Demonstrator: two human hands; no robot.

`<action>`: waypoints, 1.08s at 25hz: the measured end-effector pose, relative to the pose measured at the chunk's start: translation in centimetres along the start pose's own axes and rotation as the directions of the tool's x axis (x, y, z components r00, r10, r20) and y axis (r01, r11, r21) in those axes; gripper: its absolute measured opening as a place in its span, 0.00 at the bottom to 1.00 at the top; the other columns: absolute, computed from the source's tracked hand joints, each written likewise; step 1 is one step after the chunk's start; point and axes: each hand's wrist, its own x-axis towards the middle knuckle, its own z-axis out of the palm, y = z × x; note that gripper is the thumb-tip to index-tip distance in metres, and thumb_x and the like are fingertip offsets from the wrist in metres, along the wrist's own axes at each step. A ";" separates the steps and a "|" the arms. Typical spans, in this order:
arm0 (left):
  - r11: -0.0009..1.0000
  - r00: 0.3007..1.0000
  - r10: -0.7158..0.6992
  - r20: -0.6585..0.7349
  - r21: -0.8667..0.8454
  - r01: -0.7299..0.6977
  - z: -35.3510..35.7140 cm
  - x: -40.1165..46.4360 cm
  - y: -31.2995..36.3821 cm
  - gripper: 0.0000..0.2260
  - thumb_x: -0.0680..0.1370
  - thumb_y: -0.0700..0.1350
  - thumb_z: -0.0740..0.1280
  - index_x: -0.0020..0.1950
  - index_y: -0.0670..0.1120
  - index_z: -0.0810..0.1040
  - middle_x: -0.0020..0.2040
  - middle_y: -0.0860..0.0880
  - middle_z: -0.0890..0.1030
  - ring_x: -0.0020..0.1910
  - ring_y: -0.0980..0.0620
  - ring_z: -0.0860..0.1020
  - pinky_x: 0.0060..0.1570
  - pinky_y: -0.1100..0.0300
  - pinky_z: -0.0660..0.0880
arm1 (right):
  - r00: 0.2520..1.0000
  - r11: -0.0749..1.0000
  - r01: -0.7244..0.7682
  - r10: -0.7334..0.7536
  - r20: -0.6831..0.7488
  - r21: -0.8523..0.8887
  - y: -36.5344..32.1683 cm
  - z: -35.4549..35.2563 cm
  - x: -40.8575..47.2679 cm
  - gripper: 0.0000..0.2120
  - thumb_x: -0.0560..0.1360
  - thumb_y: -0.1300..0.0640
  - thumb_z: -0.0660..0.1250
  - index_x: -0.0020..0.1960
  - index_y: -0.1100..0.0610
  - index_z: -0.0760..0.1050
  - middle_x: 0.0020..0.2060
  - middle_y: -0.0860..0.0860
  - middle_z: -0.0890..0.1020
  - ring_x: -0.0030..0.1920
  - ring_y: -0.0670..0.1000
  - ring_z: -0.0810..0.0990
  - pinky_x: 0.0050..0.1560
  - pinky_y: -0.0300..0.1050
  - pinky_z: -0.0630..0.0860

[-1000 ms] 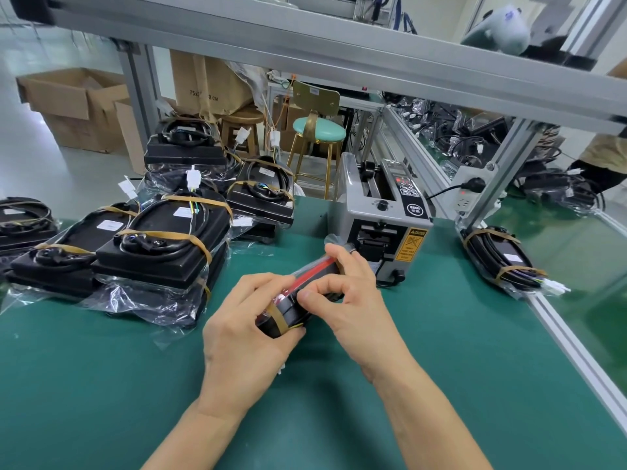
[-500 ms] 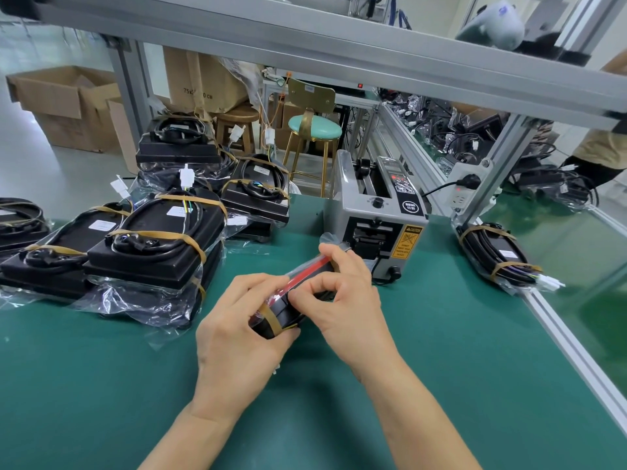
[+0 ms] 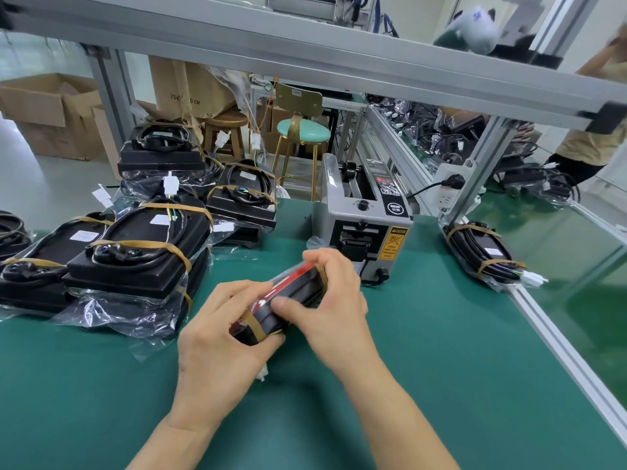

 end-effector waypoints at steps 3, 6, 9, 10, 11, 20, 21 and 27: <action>0.995 0.997 -0.039 0.067 -0.085 0.045 -2.1 0.4 -0.9 0.34 0.55 0.30 0.80 0.52 0.59 0.82 0.51 0.58 0.80 0.49 0.61 0.78 0.53 0.73 0.70 | 0.998 0.994 -0.067 0.068 -0.008 0.089 2.3 -2.6 1.8 0.22 0.70 0.57 0.71 0.56 0.36 0.69 0.63 0.35 0.70 0.65 0.38 0.66 0.73 0.56 0.57; 0.987 0.982 -0.094 0.162 -0.116 0.114 -4.1 0.9 -1.8 0.33 0.54 0.30 0.80 0.51 0.60 0.81 0.52 0.58 0.81 0.52 0.61 0.78 0.54 0.75 0.69 | 0.950 0.940 -0.178 0.087 0.301 0.289 4.3 -4.4 3.1 0.25 0.72 0.59 0.70 0.62 0.36 0.71 0.67 0.38 0.72 0.69 0.39 0.67 0.71 0.46 0.62; 0.984 0.961 -0.175 0.215 -0.003 0.180 -4.8 2.0 -1.3 0.31 0.57 0.32 0.81 0.51 0.59 0.79 0.53 0.60 0.81 0.55 0.61 0.77 0.56 0.70 0.71 | 0.930 0.901 -0.215 0.072 0.360 0.377 5.3 -4.1 4.1 0.18 0.76 0.62 0.68 0.60 0.43 0.74 0.60 0.41 0.80 0.61 0.37 0.75 0.61 0.36 0.68; 0.987 0.974 -0.097 0.205 0.148 0.067 -4.6 2.5 -0.6 0.28 0.59 0.35 0.79 0.52 0.59 0.79 0.55 0.59 0.80 0.58 0.58 0.76 0.58 0.64 0.71 | 0.934 0.900 -0.212 0.072 0.349 0.382 5.4 -3.9 4.4 0.16 0.76 0.62 0.68 0.59 0.45 0.76 0.58 0.43 0.81 0.59 0.37 0.77 0.58 0.34 0.70; 0.947 0.975 0.019 0.223 0.309 -0.089 -4.3 3.0 0.1 0.28 0.57 0.38 0.75 0.54 0.56 0.78 0.59 0.57 0.78 0.62 0.53 0.74 0.62 0.56 0.69 | 0.938 0.900 -0.204 0.066 0.340 0.386 5.5 -3.8 4.5 0.15 0.76 0.62 0.68 0.59 0.48 0.78 0.57 0.44 0.82 0.58 0.38 0.78 0.56 0.33 0.71; 0.836 0.634 -0.114 0.765 0.419 -0.355 -0.5 5.5 4.3 0.49 0.59 0.50 0.64 0.76 0.61 0.44 0.75 0.67 0.41 0.74 0.64 0.50 0.73 0.60 0.50 | 0.942 0.892 -0.242 0.121 0.313 0.381 5.0 -2.6 4.3 0.19 0.79 0.62 0.54 0.64 0.50 0.74 0.62 0.48 0.78 0.65 0.48 0.73 0.67 0.47 0.66; 0.841 0.621 -0.132 0.773 0.419 -0.342 -1.0 5.9 4.3 0.48 0.58 0.52 0.63 0.75 0.64 0.44 0.73 0.70 0.41 0.73 0.67 0.49 0.73 0.59 0.50 | 0.949 0.897 -0.225 0.114 0.294 0.380 4.8 -2.3 4.1 0.19 0.79 0.62 0.54 0.65 0.50 0.74 0.62 0.47 0.78 0.64 0.46 0.73 0.67 0.44 0.66; 0.812 0.837 -0.078 0.542 0.521 -0.262 0.5 6.6 5.1 0.31 0.69 0.52 0.68 0.70 0.61 0.61 0.67 0.64 0.69 0.64 0.54 0.71 0.59 0.61 0.66 | 0.973 0.896 -0.185 0.110 0.201 0.404 4.6 -0.7 3.0 0.20 0.73 0.55 0.56 0.62 0.48 0.76 0.60 0.44 0.79 0.62 0.45 0.75 0.67 0.49 0.70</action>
